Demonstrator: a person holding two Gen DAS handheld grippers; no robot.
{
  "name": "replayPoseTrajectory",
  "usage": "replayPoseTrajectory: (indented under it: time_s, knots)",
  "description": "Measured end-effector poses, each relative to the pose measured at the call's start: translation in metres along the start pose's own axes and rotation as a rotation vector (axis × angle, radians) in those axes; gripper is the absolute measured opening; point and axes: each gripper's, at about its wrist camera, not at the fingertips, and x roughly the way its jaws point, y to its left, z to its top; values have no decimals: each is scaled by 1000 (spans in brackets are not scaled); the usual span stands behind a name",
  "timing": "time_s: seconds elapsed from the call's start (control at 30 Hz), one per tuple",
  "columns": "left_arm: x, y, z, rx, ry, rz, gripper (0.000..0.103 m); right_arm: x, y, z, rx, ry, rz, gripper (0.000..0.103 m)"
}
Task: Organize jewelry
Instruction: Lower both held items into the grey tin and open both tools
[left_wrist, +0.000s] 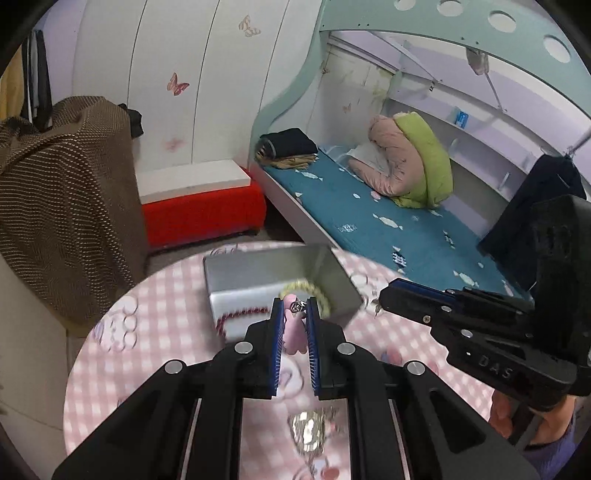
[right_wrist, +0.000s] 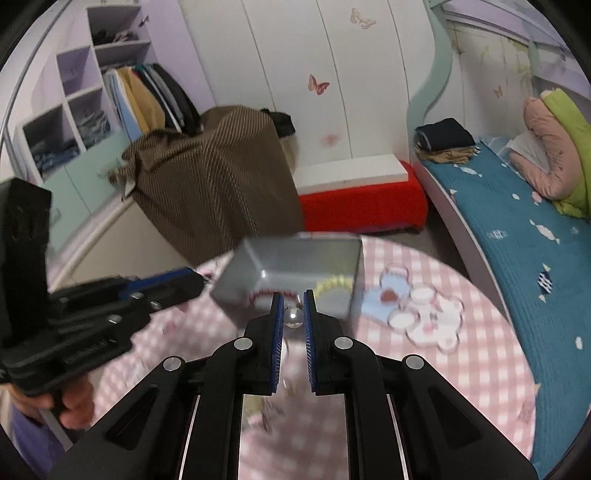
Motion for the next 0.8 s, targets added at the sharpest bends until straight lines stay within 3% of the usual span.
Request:
replayPoseTrajectory:
  time_s: [0.3, 0.8]
  knots:
    - [58, 26, 20, -105, 105, -19, 11, 43, -8, 33, 48, 54, 26, 11]
    - [83, 42, 5, -141, 160, 25, 12, 86, -30, 16, 99, 158, 24, 12]
